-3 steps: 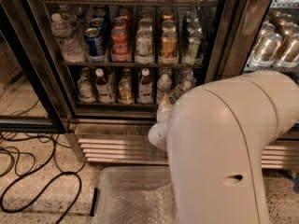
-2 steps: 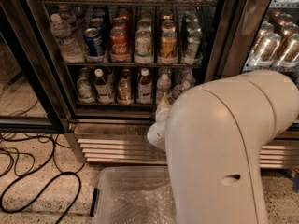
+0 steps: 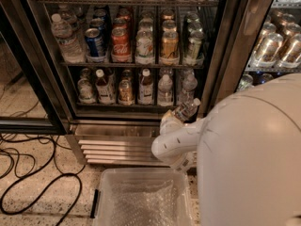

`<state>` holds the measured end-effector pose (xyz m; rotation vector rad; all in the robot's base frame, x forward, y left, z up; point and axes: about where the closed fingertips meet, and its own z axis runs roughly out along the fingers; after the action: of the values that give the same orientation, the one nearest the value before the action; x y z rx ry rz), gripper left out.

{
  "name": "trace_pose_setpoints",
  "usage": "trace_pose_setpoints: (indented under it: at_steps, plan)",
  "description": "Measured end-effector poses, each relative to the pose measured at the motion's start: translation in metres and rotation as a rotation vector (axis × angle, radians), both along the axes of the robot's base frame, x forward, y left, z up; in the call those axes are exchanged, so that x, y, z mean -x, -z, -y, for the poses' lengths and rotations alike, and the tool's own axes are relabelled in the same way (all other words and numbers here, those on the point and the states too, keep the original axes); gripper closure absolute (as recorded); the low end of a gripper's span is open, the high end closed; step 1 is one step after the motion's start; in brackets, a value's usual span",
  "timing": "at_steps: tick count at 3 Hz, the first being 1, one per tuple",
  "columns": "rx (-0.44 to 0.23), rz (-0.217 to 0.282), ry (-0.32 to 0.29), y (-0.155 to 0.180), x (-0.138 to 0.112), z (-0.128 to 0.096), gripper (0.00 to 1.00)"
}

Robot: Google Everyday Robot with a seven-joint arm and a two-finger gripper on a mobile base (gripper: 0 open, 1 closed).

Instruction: Pick water bottle from bottom shelf of fridge

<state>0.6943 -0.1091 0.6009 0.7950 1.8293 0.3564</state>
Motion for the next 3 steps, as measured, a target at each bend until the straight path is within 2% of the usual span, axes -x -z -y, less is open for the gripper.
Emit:
trace_pose_setpoints:
  at_steps: [1, 2, 3]
  plan:
    - [-0.028, -0.1, -0.022, 0.018, 0.028, -0.003, 1.0]
    - [-0.029, -0.1, -0.022, 0.018, 0.028, -0.003, 1.0]
    - [-0.122, -0.2, -0.004, 0.038, 0.069, -0.014, 1.0]
